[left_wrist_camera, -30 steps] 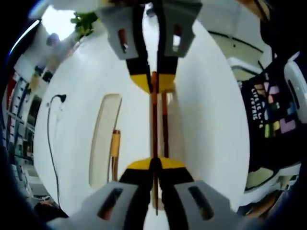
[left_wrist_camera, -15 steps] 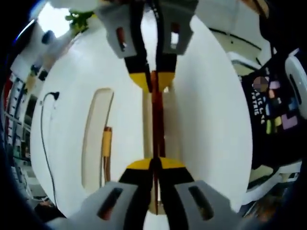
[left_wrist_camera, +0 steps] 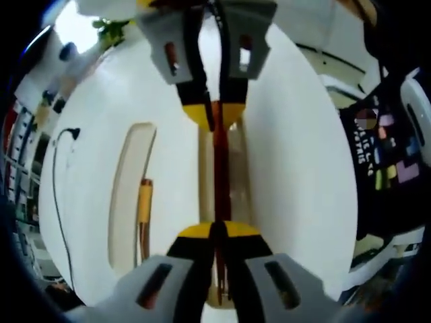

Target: Arrange the utensils inside the cutlery case until each visible utensil rests in its matching compartment.

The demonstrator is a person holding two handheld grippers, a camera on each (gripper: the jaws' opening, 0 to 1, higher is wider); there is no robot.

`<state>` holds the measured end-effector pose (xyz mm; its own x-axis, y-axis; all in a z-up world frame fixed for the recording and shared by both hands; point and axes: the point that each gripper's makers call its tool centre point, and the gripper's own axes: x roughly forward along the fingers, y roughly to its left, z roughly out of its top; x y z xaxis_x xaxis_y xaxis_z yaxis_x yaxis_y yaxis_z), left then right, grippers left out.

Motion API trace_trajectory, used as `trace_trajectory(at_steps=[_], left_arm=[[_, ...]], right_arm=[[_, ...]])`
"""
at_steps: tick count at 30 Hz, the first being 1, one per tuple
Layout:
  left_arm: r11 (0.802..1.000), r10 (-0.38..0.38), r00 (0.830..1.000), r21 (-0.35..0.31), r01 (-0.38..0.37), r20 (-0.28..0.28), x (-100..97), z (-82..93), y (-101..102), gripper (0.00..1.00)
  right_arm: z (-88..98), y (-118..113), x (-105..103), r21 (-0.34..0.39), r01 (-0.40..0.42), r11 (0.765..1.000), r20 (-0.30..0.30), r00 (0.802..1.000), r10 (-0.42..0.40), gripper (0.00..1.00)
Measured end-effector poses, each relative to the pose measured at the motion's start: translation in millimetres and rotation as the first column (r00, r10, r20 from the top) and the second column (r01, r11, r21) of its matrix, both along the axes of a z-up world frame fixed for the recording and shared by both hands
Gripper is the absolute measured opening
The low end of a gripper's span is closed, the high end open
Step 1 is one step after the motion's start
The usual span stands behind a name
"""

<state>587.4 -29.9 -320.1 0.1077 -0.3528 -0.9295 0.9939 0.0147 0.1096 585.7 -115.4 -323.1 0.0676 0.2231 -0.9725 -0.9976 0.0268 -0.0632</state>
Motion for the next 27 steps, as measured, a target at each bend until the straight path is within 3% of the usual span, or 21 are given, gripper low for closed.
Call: trace_trajectory(at_steps=[9, 27], left_arm=[[1.0, -0.009, 1.0, 0.002, 0.009, -0.01, -4.4, -4.0, -1.5, 0.04], [0.999, -0.034, 0.998, 0.011, 0.033, 0.044, 1.1, -6.2, 3.1, 0.04]], right_arm=[[-3.9, -0.9, -2.5, -0.014, -0.003, 1.0, -0.011, 1.0, 0.003, 0.05], [-1.8, -1.2, 1.1, -0.022, 0.014, 1.0, 0.015, 1.0, -0.013, 0.05]])
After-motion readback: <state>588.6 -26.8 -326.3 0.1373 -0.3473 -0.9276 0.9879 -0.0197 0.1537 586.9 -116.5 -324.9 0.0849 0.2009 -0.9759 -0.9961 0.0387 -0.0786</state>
